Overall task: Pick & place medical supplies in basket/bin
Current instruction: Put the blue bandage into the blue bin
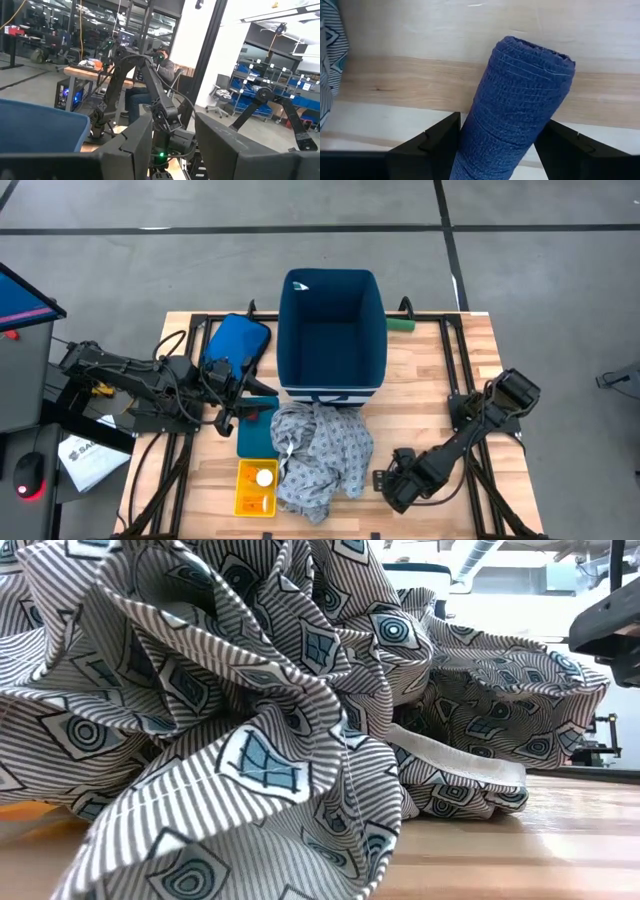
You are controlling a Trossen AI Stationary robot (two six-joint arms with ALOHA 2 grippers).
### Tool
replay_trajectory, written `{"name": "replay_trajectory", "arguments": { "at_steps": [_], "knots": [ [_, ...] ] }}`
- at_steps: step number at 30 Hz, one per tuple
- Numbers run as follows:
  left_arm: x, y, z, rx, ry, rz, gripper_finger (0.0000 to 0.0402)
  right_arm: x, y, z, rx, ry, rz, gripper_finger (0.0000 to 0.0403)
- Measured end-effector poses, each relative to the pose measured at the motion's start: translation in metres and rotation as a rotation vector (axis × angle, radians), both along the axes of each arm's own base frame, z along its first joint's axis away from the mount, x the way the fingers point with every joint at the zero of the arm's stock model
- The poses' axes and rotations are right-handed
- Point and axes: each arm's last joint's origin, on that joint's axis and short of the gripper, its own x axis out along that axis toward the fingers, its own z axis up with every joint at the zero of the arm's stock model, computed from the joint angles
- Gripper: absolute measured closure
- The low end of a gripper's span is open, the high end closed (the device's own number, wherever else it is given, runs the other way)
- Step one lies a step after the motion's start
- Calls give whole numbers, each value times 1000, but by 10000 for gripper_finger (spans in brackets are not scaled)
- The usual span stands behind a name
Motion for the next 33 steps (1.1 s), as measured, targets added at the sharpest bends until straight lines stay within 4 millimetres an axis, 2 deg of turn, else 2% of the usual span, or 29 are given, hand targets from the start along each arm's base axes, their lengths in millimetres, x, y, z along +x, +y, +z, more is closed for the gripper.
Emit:
{"name": "replay_trajectory", "arguments": {
  "at_steps": [8, 12, 16, 19, 25, 28, 33],
  "knots": [
    [0, 0, 0, 2, 2, 2, 261, -2, 2, 0, -16, -19, 4, 219],
    [0, 0, -3, 12, 26, 2, 261, -4, 7, 7, -16, -101, 17, 243],
    [1, -1, -11, 39, 109, -10, 261, -12, 14, 33, -4, -263, 55, 244],
    [1, -3, -16, 40, 164, -83, 261, -19, 23, 58, 24, -441, 108, 237],
    [3, -1, -24, -95, 276, -197, 261, -26, 28, 103, 113, -692, 238, 238],
    [2, -2, -21, -115, 249, -272, 261, -20, 20, 124, 115, -820, 307, 240],
    [2, -4, -14, -93, 230, -287, 261, -7, -11, 151, 78, -934, 416, 236]
  ]
}}
